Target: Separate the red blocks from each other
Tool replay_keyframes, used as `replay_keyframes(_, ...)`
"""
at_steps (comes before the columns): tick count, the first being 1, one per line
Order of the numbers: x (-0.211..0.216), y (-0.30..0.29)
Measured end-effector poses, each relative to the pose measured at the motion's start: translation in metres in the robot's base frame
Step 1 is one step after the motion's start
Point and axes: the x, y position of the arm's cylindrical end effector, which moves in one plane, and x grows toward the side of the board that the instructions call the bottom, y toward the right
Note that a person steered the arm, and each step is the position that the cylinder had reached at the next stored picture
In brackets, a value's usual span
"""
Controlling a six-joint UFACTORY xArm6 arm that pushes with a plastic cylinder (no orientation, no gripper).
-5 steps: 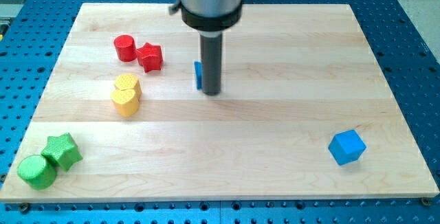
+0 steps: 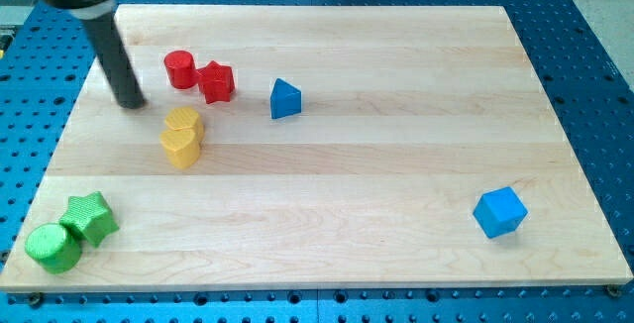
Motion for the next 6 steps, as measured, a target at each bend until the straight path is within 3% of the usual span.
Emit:
replay_keyframes(1,-0.043,0.000)
replay_keyframes(3,-0.017,0.140)
replay_keyframes(5,-0.101,0.080)
replay_keyframes(6,-0.094,0.023)
